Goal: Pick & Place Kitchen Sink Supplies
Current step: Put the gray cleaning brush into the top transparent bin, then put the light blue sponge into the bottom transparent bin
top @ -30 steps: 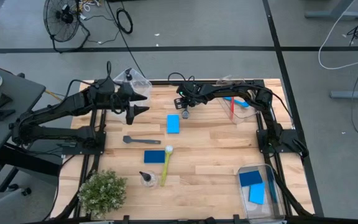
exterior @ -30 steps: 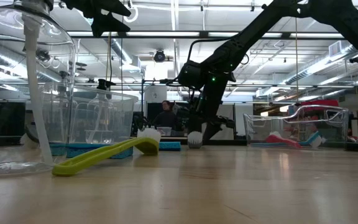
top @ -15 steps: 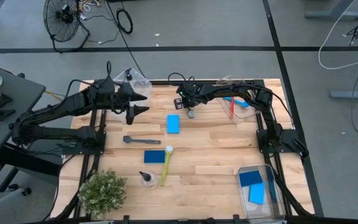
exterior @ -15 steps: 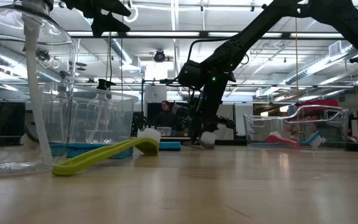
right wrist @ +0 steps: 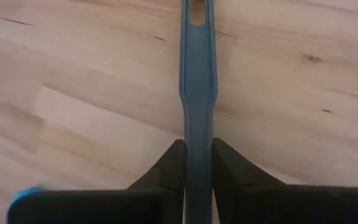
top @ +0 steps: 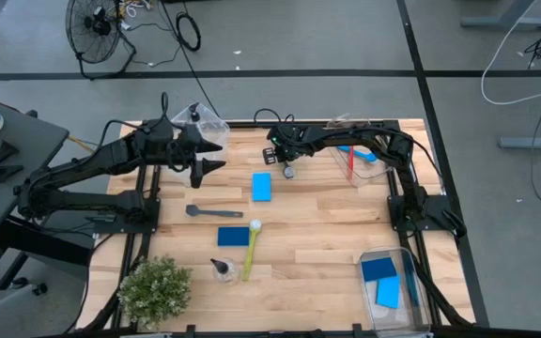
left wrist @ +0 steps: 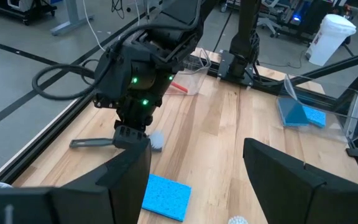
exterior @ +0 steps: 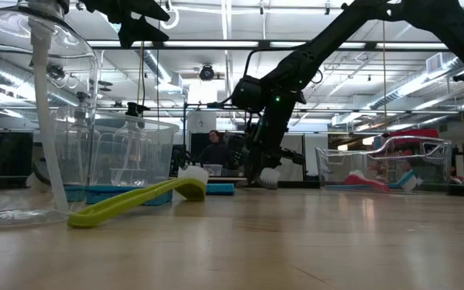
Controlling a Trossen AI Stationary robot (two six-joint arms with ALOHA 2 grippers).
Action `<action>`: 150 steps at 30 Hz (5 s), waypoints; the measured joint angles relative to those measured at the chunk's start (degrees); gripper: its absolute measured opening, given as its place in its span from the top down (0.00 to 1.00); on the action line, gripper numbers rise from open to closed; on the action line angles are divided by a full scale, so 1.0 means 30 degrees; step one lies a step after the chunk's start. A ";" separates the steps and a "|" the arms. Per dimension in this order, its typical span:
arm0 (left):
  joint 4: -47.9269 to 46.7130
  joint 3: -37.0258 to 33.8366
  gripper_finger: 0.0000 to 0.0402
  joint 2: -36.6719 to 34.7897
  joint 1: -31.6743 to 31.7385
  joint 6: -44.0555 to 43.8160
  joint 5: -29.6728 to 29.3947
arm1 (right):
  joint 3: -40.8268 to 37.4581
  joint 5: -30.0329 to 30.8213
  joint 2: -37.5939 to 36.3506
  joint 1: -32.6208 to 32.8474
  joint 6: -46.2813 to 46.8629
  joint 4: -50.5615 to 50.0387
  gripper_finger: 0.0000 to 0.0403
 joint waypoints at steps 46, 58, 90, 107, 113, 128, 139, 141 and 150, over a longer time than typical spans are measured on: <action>0.0022 -0.0007 0.35 -0.0007 0.0006 0.0109 0.0011 | 0.0000 0.3427 -1.3701 -0.1679 -0.5251 -1.3506 0.87; 0.0015 -0.0007 0.35 -0.0004 0.0007 0.0146 0.0007 | -0.0895 0.4486 -1.3747 -0.3151 -0.8612 -1.5012 0.87; 0.0015 -0.0007 0.35 -0.0006 0.0006 0.0007 0.0000 | -1.1784 0.5416 -1.3840 -0.3512 -1.0387 -0.4779 0.87; 0.0012 -0.0007 0.35 -0.0007 0.0000 0.0000 -0.0005 | -1.3544 0.5060 -1.3840 -0.3512 -1.0265 -0.2695 0.67; 0.0007 -0.0007 0.35 -0.0004 0.0005 0.0100 -0.0005 | -1.3488 0.4866 -1.3840 -0.3504 -1.0598 -0.3491 0.46; 0.0000 -0.0007 0.35 -0.0006 0.0007 0.0153 -0.0001 | -1.0419 0.4843 -1.6631 -0.3497 -1.2202 -0.7275 0.26; 0.0000 -0.0007 0.35 -0.0007 0.0007 0.0175 0.0000 | -0.9683 0.0776 -2.0172 -0.3485 -1.2491 -0.7646 0.30; 0.0000 -0.0007 0.35 -0.0007 0.0000 0.0181 0.0000 | -0.9683 -0.0096 -2.0584 -0.3358 -1.2714 -0.7667 0.31; 0.0000 -0.0007 0.35 -0.0007 0.0007 0.0197 0.0000 | -0.9683 -0.3369 -2.1606 -0.0721 -1.1729 -0.5962 0.39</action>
